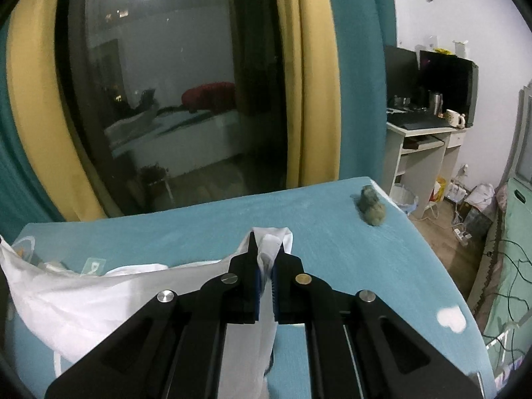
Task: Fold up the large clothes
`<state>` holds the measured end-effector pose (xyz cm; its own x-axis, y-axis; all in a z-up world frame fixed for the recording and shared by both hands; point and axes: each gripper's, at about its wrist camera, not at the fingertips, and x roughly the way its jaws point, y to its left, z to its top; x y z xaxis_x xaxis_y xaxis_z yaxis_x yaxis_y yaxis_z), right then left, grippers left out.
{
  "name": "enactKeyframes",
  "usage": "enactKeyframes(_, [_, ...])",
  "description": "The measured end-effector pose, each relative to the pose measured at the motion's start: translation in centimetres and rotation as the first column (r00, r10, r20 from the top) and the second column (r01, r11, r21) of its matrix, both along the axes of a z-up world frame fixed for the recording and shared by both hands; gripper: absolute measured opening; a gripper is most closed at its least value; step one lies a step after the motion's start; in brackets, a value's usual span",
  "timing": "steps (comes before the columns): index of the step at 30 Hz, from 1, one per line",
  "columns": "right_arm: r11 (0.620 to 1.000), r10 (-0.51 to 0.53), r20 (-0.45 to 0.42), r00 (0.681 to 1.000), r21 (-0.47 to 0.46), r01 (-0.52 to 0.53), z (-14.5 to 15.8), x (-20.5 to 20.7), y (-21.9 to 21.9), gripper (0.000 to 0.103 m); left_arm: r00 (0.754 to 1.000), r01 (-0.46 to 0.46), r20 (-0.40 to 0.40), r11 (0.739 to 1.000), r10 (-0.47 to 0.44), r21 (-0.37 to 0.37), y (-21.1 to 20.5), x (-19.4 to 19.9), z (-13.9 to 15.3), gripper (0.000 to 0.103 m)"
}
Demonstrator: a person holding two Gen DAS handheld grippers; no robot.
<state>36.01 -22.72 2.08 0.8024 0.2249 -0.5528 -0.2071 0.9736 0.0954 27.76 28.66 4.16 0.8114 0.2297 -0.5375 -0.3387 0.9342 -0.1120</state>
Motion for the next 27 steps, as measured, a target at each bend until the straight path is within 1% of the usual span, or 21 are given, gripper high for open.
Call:
enactKeyframes(2, [1.0,0.005,-0.027,1.0,-0.016,-0.005,-0.8,1.5,0.6,0.005,0.999,0.01,-0.053,1.0,-0.011,-0.018,0.8,1.5,-1.2,0.004])
enactKeyframes(4, [0.999,0.001,-0.063,0.998,-0.035,-0.004,-2.3,3.4,0.8,0.005,0.994,0.019,-0.105,1.0,-0.022,-0.025,1.5,3.3,-2.7,0.004])
enactKeyframes(6, [0.999,0.004,-0.114,0.993,-0.035,-0.008,-3.9,5.0,1.1,0.005,0.987,0.022,-0.157,0.999,-0.026,-0.03,1.8,4.9,-4.1,0.005])
enactKeyframes(8, [0.999,0.007,-0.185,0.983,-0.034,-0.014,-5.7,6.6,1.5,0.005,0.978,0.02,-0.206,0.999,-0.027,-0.036,2.0,6.4,-5.5,0.005])
enactKeyframes(9, [0.999,0.005,-0.202,0.979,-0.041,-0.013,-6.3,7.0,1.8,0.005,0.974,0.015,-0.226,0.999,-0.023,-0.039,2.0,6.9,-6.0,0.007])
enactKeyframes(10, [0.999,-0.002,-0.214,0.977,-0.048,-0.008,-6.9,7.2,2.0,0.006,0.967,0.004,-0.253,0.999,-0.017,-0.053,2.2,7.5,-6.7,0.011])
enactKeyframes(11, [0.998,-0.006,-0.227,0.974,-0.056,-0.006,-7.4,7.3,2.2,0.006,0.964,-0.009,-0.265,0.997,-0.01,-0.071,2.5,7.7,-7.2,0.018])
enactKeyframes(12, [0.997,-0.014,-0.246,0.969,-0.072,-0.004,-7.9,7.5,2.3,0.009,0.964,-0.021,-0.268,0.996,-0.003,-0.086,2.8,7.7,-7.4,0.024])
enactKeyframes(13, [0.996,-0.028,-0.258,0.966,-0.092,0.004,-8.2,7.5,2.4,0.012,0.966,-0.037,-0.259,0.994,0.009,-0.104,3.2,7.5,-7.4,0.036])
enactKeyframes(14, [0.995,-0.04,-0.256,0.966,-0.102,0.014,-8.3,7.4,2.2,0.023,0.97,-0.058,-0.242,0.99,0.026,-0.125,3.7,7.0,-7.1,0.041])
enactKeyframes(16, [0.993,-0.068,-0.238,0.969,-0.105,0.044,-7.9,6.7,1.5,0.044,0.976,-0.082,-0.211,0.986,0.051,-0.143,4.5,5.8,-6.1,0.042])
enactKeyframes(17, [0.993,-0.079,-0.229,0.97,-0.102,0.057,-7.4,6.2,1.1,0.049,0.979,-0.093,-0.195,0.985,0.064,-0.143,4.8,4.9,-5.3,0.042])
enactKeyframes(18, [0.993,-0.095,-0.214,0.972,-0.094,0.076,-6.6,5.3,0.3,0.06,0.98,-0.103,-0.185,0.984,0.075,-0.144,4.9,4.2,-4.8,0.043])
enactKeyframes(20, [0.994,-0.097,-0.201,0.975,-0.07,0.085,-5.6,4.1,-0.6,0.064,0.983,-0.111,-0.166,0.981,0.084,-0.161,4.8,2.3,-4.0,0.051])
enactKeyframes(23, [1.0,-0.02,-0.213,0.977,0.017,0.024,-4.5,1.5,-2.0,0.064,0.985,-0.065,-0.172,0.982,0.033,-0.18,3.2,-0.2,-4.0,0.054])
enactKeyframes(24, [0.999,0.018,-0.225,0.974,0.049,-0.007,-4.5,0.0,-2.3,0.064,0.984,-0.045,-0.177,0.981,0.012,-0.187,2.6,-1.0,-4.2,0.054])
enactKeyframes(26, [0.996,0.057,-0.252,0.966,0.08,-0.038,-5.2,-1.7,-2.2,0.064,0.979,0.012,-0.195,0.977,-0.054,-0.213,0.8,-2.7,-5.2,0.056])
enactKeyframes(27, [0.994,0.078,-0.279,0.957,0.09,-0.055,-5.9,-3.0,-2.1,0.064,0.975,0.044,-0.201,0.973,-0.091,-0.228,0.1,-3.0,-5.9,0.056])
